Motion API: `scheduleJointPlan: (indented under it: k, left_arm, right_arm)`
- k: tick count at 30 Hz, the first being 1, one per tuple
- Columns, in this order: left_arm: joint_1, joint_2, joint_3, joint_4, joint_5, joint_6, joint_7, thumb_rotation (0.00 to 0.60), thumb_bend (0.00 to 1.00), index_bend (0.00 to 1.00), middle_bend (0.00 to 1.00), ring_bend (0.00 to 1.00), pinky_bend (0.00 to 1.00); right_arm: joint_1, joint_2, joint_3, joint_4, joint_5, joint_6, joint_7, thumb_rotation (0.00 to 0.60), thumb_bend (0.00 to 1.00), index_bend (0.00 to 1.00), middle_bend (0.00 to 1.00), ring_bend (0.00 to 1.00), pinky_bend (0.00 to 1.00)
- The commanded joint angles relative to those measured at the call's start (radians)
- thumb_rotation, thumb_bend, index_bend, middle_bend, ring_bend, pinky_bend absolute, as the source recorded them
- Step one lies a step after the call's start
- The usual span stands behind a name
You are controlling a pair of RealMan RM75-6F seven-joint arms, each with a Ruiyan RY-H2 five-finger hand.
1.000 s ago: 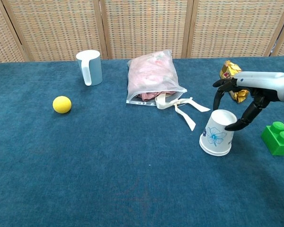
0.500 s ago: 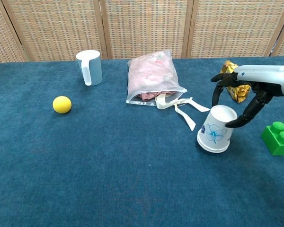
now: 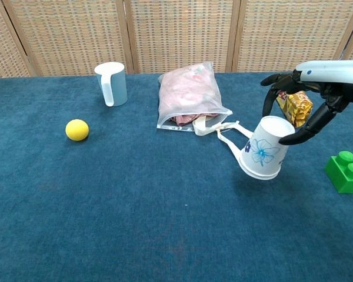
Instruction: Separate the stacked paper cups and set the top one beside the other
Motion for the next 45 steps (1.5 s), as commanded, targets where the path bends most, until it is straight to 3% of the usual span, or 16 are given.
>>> scheduleJointPlan:
  k: [1, 7, 12, 20, 24, 30, 38, 45]
  left_arm:
    - [0.000, -0.001, -0.001, -0.001, -0.003, 0.000, 0.001, 0.600, 0.12, 0.00, 0.00, 0.00, 0.00]
    - [-0.002, 0.001, 0.000, 0.000, -0.004, -0.003, -0.001, 0.600, 0.12, 0.00, 0.00, 0.00, 0.00]
    - [-0.003, 0.004, 0.000, -0.002, -0.007, -0.005, -0.005, 0.600, 0.12, 0.00, 0.00, 0.00, 0.00]
    - [-0.003, 0.004, 0.002, -0.003, -0.004, -0.006, -0.003, 0.600, 0.12, 0.00, 0.00, 0.00, 0.00]
    - [-0.003, 0.005, 0.001, -0.003, -0.006, -0.004, -0.006, 0.600, 0.12, 0.00, 0.00, 0.00, 0.00]
    - [-0.006, 0.005, -0.001, -0.003, -0.012, -0.010, -0.005, 0.600, 0.12, 0.00, 0.00, 0.00, 0.00]
    - [-0.007, 0.002, -0.001, -0.005, -0.013, -0.010, 0.003, 0.600, 0.12, 0.00, 0.00, 0.00, 0.00]
    - [-0.007, 0.000, 0.002, -0.009, -0.007, -0.009, 0.011, 0.600, 0.12, 0.00, 0.00, 0.00, 0.00]
  right_arm:
    - [0.002, -0.014, -0.002, 0.015, -0.011, 0.002, 0.006, 0.600, 0.35, 0.45, 0.00, 0.00, 0.00]
    - [0.015, -0.035, -0.011, 0.051, -0.022, -0.002, -0.011, 0.600, 0.35, 0.45, 0.00, 0.00, 0.00]
    - [0.011, -0.064, -0.007, 0.068, 0.002, 0.102, -0.108, 0.600, 0.35, 0.45, 0.00, 0.00, 0.00]
    - [0.022, -0.050, -0.019, 0.054, 0.014, 0.061, -0.113, 0.600, 0.35, 0.45, 0.00, 0.00, 0.00]
    - [0.019, -0.068, -0.021, 0.070, 0.008, 0.124, -0.173, 0.600, 0.35, 0.45, 0.00, 0.00, 0.00]
    - [0.008, -0.007, 0.024, -0.018, 0.068, 0.064, -0.060, 0.600, 0.35, 0.45, 0.00, 0.00, 0.00]
    - [-0.013, 0.093, 0.065, -0.123, -0.004, 0.051, 0.037, 0.600, 0.35, 0.45, 0.00, 0.00, 0.00]
    - [0.047, 0.077, 0.085, -0.103, -0.006, 0.006, 0.017, 0.600, 0.35, 0.45, 0.00, 0.00, 0.00]
